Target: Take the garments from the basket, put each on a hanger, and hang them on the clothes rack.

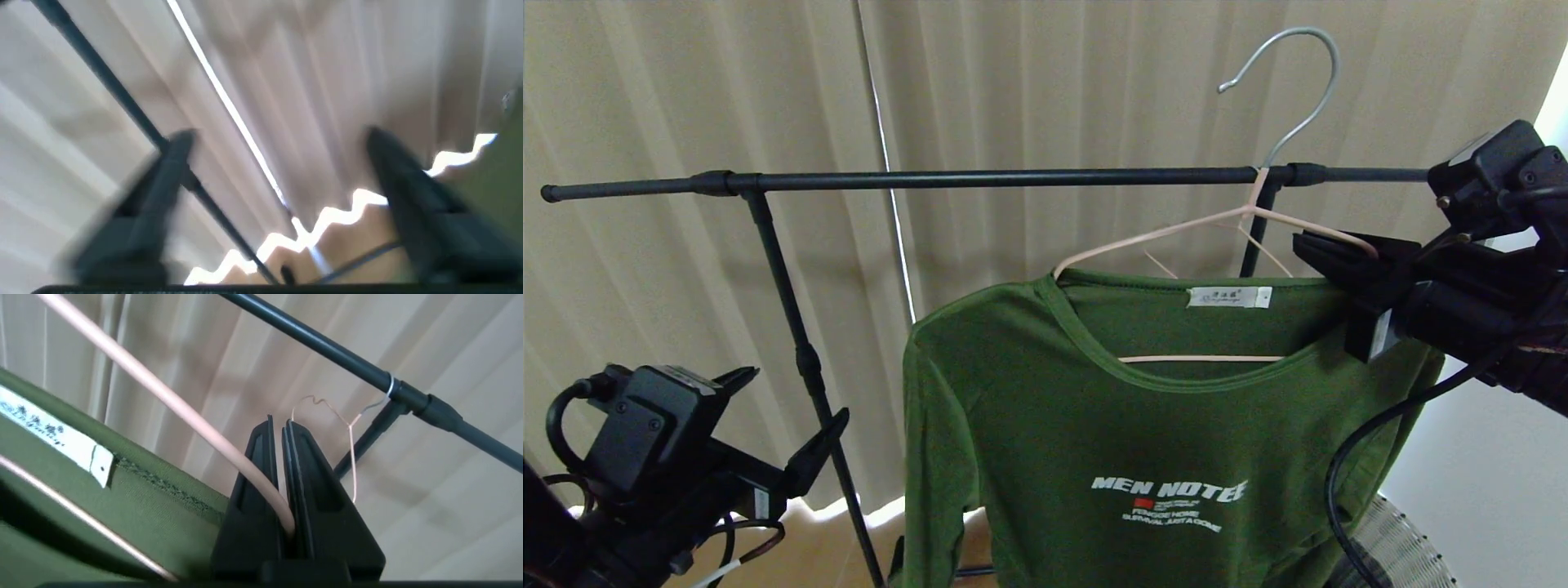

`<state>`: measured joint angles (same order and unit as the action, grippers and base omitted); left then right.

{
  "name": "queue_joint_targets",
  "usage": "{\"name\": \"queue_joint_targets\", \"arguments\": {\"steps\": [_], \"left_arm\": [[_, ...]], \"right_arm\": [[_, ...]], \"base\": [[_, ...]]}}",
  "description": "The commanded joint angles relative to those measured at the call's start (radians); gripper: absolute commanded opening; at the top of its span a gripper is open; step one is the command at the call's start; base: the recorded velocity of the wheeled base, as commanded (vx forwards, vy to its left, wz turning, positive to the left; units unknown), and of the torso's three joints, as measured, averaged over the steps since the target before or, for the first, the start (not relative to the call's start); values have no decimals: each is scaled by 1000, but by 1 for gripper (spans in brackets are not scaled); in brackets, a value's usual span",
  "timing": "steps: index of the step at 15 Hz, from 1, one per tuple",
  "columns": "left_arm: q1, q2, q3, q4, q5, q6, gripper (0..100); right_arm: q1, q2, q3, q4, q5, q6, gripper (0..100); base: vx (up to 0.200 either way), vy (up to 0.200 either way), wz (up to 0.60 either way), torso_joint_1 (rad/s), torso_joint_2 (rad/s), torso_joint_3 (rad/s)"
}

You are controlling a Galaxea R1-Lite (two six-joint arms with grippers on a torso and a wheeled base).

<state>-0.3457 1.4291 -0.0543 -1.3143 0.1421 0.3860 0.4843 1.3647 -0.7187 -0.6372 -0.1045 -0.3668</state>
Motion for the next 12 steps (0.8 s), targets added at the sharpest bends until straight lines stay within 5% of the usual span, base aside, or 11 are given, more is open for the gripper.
{"name": "queue_joint_targets", "arguments": {"steps": [1, 5, 6, 7, 9, 12], "left_arm": [[2, -53, -30, 13, -9, -9, 100], [2, -213, -208, 302, -12, -79, 100], [2, -308, -302, 564, -49, -187, 100], [7, -345, -325, 667, -90, -259, 100], [22, -383, -306, 685, -157, -317, 100], [24, -380, -309, 670, -196, -308, 100]], "right_arm": [[-24, 1, -1, 4, -3, -1, 0], [-56, -4, -8, 70, -89, -1, 0], [-67, -21, -18, 136, -136, -1, 0], [-78, -26, -24, 166, -156, 0, 0], [-119, -35, -30, 228, -192, 3, 0], [-147, -50, -27, 275, -198, 14, 0]], "base": [[0, 0, 0, 0, 0, 0], [0, 0, 0, 0, 0, 0], [0, 0, 0, 0, 0, 0], [0, 0, 0, 0, 0, 0], [0, 0, 0, 0, 0, 0], [0, 0, 0, 0, 0, 0]]}}
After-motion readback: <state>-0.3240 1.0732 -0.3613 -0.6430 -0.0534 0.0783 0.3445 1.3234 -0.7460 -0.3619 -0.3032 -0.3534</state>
